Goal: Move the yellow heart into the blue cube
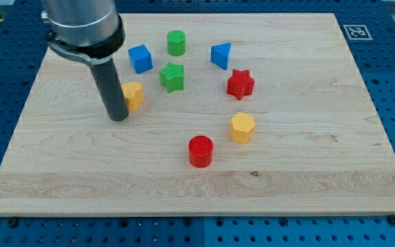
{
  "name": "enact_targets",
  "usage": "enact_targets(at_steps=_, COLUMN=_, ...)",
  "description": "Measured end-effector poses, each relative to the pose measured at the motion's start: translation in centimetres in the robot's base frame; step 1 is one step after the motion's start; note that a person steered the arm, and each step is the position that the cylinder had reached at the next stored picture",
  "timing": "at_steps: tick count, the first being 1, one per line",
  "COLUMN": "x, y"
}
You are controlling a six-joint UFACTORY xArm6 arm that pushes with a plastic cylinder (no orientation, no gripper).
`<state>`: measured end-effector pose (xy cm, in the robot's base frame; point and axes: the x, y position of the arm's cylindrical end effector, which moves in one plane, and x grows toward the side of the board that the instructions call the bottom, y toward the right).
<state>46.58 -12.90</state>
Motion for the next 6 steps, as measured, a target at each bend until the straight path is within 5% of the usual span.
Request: enact_targets(at_steps=6, x=-4.9, y=1.4)
